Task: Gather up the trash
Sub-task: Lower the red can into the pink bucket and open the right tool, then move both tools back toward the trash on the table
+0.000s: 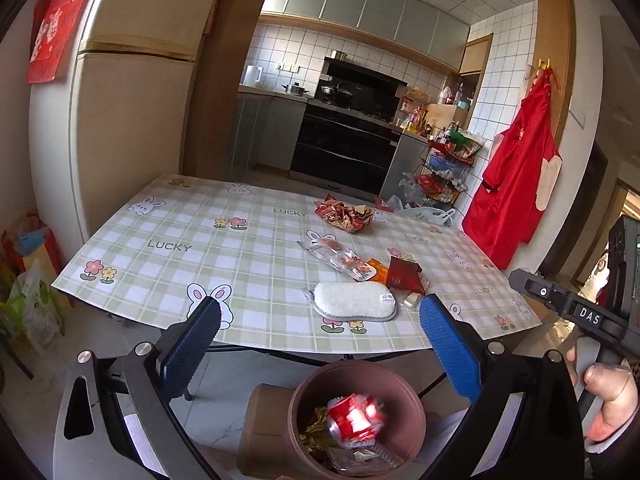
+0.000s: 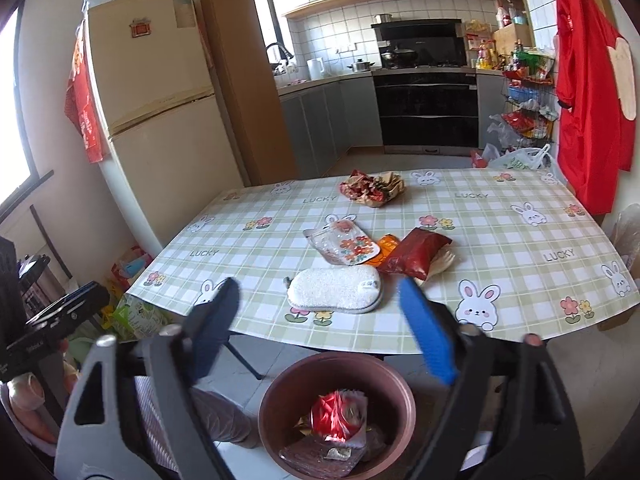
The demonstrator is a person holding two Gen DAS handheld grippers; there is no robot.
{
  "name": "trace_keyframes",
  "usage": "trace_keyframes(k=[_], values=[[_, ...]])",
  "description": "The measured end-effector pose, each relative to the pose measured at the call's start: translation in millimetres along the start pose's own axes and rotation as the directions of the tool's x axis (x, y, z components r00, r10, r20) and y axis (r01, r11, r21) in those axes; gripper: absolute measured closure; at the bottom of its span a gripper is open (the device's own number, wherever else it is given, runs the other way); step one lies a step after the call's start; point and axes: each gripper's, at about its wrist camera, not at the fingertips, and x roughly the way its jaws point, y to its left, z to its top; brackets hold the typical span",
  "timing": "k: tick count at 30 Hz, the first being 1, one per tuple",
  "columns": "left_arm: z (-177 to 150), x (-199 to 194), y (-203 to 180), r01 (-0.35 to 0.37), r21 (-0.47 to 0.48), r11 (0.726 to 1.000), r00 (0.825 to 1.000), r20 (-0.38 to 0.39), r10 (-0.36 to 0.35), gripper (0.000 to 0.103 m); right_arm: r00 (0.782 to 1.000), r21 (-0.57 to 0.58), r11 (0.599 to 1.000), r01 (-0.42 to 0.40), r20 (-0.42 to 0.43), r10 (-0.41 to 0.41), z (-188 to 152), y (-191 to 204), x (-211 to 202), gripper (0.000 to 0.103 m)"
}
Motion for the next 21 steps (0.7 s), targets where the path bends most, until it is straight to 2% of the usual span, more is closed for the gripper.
trace_keyframes(k=[3,10,15,21], values=[[-3,1,-7,0.003,0.031,1.000,1.000,-0.006,-0.003,0.006,0.999,0.011,0.999,0.042,0.004,-0.042,-1,-5,-3,0.006],[-8,1,-19,0.006,0.094,0.996,1.000,-0.008,-0.005,0.006,0.992,0.071,0.990,0.120,-0.032,-0.118,-7,-25,-3,0.006],[-10,5,-20,0.020,0.093,0.995,0.999,-0.033,-0.017,0.006,0.986,0.053,0.985,0.166,-0.032,-0.165,-13,-29,-6,0.006],[-12,9,-20,0.026,0.080,0.996,0.998,-0.057,-0.022,0.006,0.985,0.046,0.984,0.174,-0.023,-0.173,-15,-31,-7,0.006]])
